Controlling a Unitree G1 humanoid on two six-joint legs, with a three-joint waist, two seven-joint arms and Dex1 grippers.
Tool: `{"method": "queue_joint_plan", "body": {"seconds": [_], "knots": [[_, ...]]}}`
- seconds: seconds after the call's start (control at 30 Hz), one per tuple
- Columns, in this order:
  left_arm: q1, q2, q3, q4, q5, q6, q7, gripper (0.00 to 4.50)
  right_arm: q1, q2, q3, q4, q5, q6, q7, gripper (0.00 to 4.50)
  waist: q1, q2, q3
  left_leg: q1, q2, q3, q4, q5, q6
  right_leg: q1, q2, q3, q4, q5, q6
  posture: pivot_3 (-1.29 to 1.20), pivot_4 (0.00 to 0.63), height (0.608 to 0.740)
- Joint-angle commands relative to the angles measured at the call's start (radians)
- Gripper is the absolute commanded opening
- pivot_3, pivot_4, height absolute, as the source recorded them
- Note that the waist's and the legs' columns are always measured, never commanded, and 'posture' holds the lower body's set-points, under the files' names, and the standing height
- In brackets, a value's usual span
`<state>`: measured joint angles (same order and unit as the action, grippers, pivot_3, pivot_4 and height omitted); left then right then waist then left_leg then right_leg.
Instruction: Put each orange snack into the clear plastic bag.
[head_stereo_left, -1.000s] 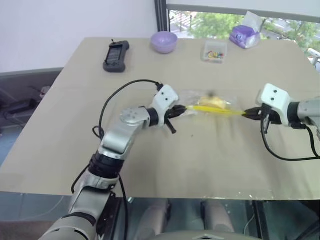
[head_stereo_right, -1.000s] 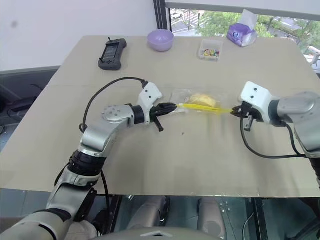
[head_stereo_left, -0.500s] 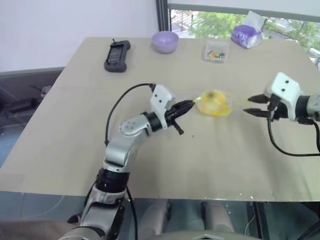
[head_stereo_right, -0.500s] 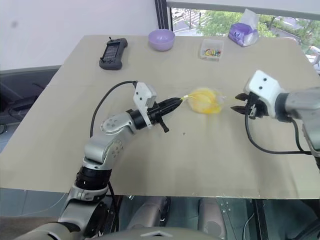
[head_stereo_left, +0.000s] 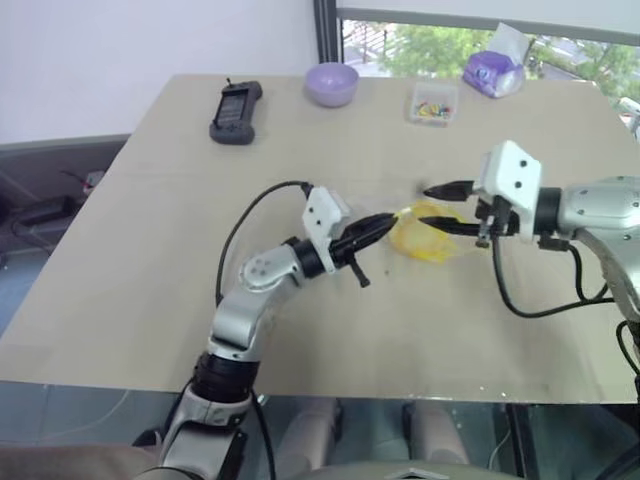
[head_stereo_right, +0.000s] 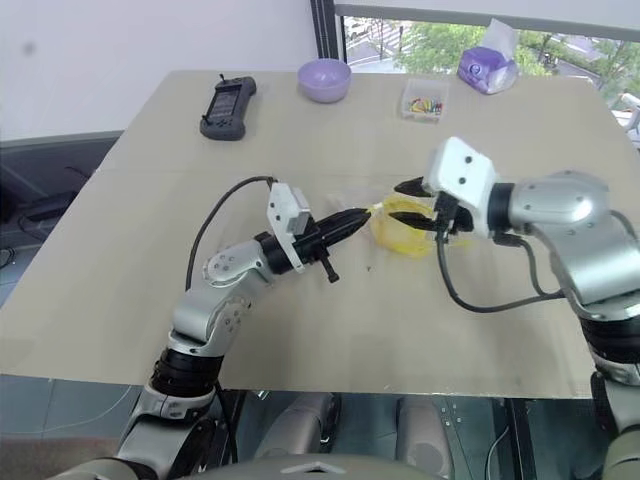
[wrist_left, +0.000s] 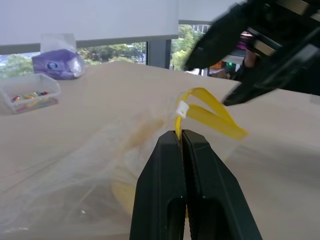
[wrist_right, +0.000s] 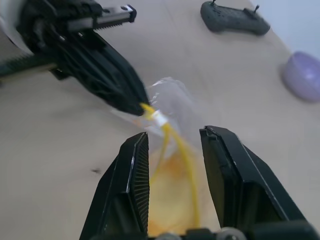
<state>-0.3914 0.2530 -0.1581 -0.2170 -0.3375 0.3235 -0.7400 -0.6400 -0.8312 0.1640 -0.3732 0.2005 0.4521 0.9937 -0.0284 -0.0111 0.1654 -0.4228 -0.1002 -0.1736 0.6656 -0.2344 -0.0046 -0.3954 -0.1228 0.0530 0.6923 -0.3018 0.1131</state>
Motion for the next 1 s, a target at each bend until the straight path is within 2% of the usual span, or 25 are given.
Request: {"method": "queue_joint_plan", "body": {"seconds": [0.03,0.57,0.67,0.73,1.0], "knots": [[0.001,0.010,0.004,-0.035,-0.003,-0.022,-0.001,0.00,-0.034,0.019,0.026,0.008,-0.037,-0.080,0.012,1.78,0.000,0.000,0.000,0.000,0.000,0.000,0.000,0.000,0.000,0.000,0.000,0.000,0.000,0.000,0.000,0.00,0.150,0.740],[0.014,0.023,0.000,-0.068,-0.011,-0.003,0.026,0.00,-0.069,0.080,0.078,0.090,-0.112,-0.192,0.055,1.78,-0.004,0.000,0.000,0.000,0.000,0.000,0.000,0.000,0.000,0.000,0.000,0.000,0.000,0.000,0.000,0.00,0.150,0.740],[0.016,0.027,0.000,-0.070,-0.012,-0.002,0.025,0.00,-0.071,0.087,0.076,0.097,-0.117,-0.201,0.052,0.95,-0.004,0.000,0.000,0.000,0.000,0.000,-0.001,0.000,0.000,0.000,0.000,0.000,0.000,0.000,0.000,0.00,0.150,0.740],[0.017,0.028,0.000,-0.071,-0.013,-0.002,0.025,0.00,-0.072,0.090,0.075,0.099,-0.121,-0.198,0.049,0.14,-0.005,0.000,0.000,0.001,0.000,0.000,-0.001,0.000,0.000,0.000,0.000,0.000,0.000,0.000,0.000,0.00,0.150,0.740],[0.015,0.029,-0.005,-0.067,-0.012,-0.004,0.023,0.00,-0.070,0.091,0.072,0.100,-0.133,-0.188,0.045,0.04,-0.004,0.000,0.000,0.001,0.000,0.000,-0.001,0.000,0.000,0.000,0.000,0.000,0.000,0.000,0.000,0.00,0.150,0.740]]}}
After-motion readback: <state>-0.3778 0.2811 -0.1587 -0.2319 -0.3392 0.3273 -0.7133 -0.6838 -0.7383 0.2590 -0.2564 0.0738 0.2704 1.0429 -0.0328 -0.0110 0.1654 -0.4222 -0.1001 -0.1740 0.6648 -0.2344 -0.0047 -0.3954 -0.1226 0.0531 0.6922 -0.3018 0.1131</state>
